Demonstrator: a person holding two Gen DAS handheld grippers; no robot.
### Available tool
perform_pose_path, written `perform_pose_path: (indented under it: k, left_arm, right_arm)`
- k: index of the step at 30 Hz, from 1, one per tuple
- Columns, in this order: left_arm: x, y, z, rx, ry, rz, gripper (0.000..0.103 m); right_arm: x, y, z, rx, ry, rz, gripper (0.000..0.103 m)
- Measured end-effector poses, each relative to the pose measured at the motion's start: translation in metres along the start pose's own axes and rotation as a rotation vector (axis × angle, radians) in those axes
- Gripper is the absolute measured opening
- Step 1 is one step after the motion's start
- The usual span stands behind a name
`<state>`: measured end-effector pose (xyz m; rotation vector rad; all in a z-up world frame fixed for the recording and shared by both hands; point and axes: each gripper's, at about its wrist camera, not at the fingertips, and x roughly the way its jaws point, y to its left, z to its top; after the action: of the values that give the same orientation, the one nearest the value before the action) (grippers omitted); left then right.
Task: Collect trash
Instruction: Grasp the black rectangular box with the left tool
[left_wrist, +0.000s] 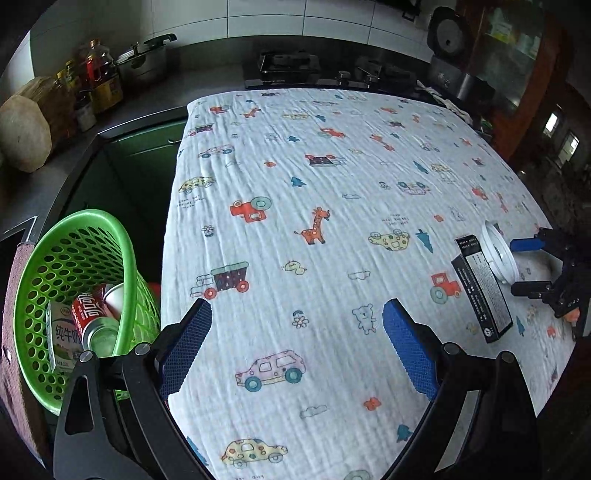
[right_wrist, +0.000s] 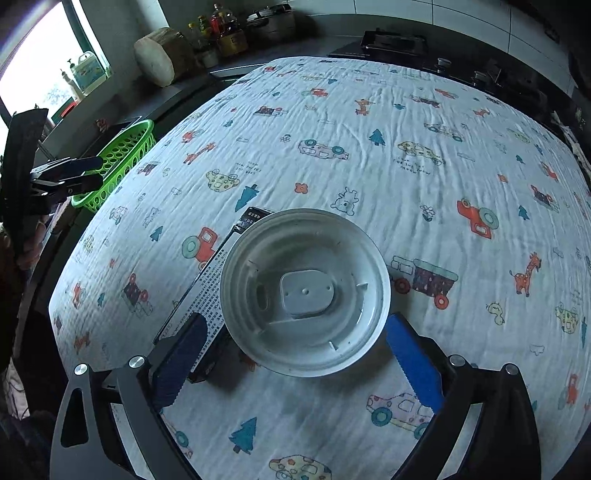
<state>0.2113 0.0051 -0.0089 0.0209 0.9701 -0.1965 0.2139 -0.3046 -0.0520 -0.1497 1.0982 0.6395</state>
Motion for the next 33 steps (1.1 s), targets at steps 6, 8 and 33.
perform_pose_path:
  k: [6,8,33]
  left_arm:
    - [0.005,-0.006,0.003,0.005,0.011,0.000,0.093]
    - [0.007,-0.009,0.003,0.008,0.017,-0.002,0.093]
    - [0.026,-0.080,0.002,0.066,0.069,-0.143,0.093]
  right_arm:
    - [0.007,-0.008,0.000,-0.026,0.024,0.008,0.094]
    - [0.010,-0.009,0.001,-0.040,0.031,0.003,0.094]
    - [-0.002,-0.011,-0.010,-0.061,0.016,-0.063,0.091]
